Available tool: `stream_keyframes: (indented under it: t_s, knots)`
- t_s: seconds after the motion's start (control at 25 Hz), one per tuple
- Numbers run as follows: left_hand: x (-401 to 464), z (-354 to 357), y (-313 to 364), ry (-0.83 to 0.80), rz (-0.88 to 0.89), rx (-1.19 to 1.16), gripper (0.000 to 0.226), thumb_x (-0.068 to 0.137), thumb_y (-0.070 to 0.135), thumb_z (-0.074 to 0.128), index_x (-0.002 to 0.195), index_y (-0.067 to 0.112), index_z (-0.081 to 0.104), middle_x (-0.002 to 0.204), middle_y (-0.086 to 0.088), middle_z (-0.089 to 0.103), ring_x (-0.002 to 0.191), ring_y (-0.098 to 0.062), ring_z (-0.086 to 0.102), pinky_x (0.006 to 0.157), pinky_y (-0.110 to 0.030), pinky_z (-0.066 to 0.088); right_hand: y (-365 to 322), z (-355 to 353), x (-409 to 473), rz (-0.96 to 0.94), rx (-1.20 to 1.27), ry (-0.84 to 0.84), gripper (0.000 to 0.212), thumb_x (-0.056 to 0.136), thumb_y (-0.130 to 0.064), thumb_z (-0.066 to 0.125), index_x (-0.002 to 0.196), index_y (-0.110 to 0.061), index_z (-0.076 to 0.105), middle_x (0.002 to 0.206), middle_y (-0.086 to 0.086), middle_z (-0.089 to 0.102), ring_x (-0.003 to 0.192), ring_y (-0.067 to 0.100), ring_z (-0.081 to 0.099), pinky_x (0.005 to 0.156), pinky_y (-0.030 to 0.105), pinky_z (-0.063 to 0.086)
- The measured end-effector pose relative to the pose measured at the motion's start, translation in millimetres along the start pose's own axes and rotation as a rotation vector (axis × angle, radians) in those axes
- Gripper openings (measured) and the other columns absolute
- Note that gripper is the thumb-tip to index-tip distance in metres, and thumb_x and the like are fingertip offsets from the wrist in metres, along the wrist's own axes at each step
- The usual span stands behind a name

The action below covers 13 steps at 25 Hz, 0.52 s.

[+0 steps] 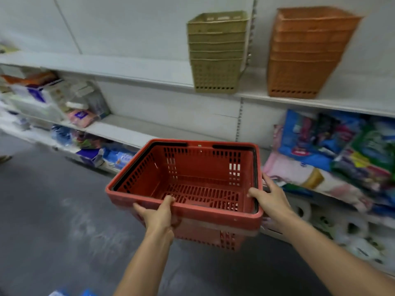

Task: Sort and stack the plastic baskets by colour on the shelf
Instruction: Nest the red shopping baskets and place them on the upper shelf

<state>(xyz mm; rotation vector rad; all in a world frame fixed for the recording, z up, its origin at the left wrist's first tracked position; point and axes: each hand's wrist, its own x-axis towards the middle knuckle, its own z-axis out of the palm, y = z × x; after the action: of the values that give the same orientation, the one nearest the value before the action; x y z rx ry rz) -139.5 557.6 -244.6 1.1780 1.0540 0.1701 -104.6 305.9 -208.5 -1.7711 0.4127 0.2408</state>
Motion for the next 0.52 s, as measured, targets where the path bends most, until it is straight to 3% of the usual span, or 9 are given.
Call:
stream_keyframes:
  t_s: [0.08,0.12,0.28,0.4,0.52]
  knots:
    - [-28,15,0,-0.069,0.037,0.042,0.139,0.033,0.037,0.077,0.144,0.06,-0.004,0.147,-0.022,0.048,0.126,-0.048,0.055,0.089,-0.064,0.052,1,-33,-19,0.008,0.047,0.058,0.065,0.08,-0.003,0.062,0.128,-0.043,0.046,0.097,0.0,0.067,0.079,0.019,0.07,0.058,0.026,0.057]
    - [-46,24,0,-0.099,0.05,0.055,0.139,0.037,0.035,0.078,0.145,0.059,-0.006,0.146,-0.02,0.048,0.124,-0.048,0.057,0.088,-0.062,0.054,3,-50,-27,-0.002,0.078,0.086,0.064,0.078,-0.003,0.062,0.128,-0.041,0.048,0.096,0.0,0.068,0.078,0.02,0.07,0.058,0.026,0.057]
    - [-113,55,-16,-0.174,0.083,0.087,0.123,0.073,0.02,0.079,0.151,0.05,-0.011,0.144,-0.019,0.049,0.109,-0.046,0.064,0.069,-0.046,0.06,12,-123,-46,-0.025,0.13,0.156,0.081,0.064,-0.013,0.067,0.136,-0.044,0.047,0.115,0.005,0.069,0.093,0.027,0.07,0.084,0.044,0.057]
    - [-161,82,-36,-0.209,0.142,0.025,0.117,0.079,0.016,0.076,0.152,0.049,-0.008,0.139,-0.023,0.053,0.069,-0.032,0.064,0.06,-0.041,0.059,19,-187,-67,-0.071,0.148,0.162,0.07,0.07,-0.007,0.065,0.125,-0.048,0.053,0.106,0.0,0.072,0.085,0.022,0.071,0.081,0.042,0.059]
    - [-204,98,-46,-0.244,0.173,0.024,0.117,0.077,0.016,0.077,0.151,0.053,-0.006,0.14,-0.025,0.049,0.061,-0.027,0.06,0.052,-0.036,0.058,17,-230,-74,-0.081,0.168,0.195,0.071,0.073,-0.005,0.065,0.129,-0.045,0.049,0.106,0.002,0.071,0.084,0.021,0.071,0.075,0.038,0.058]
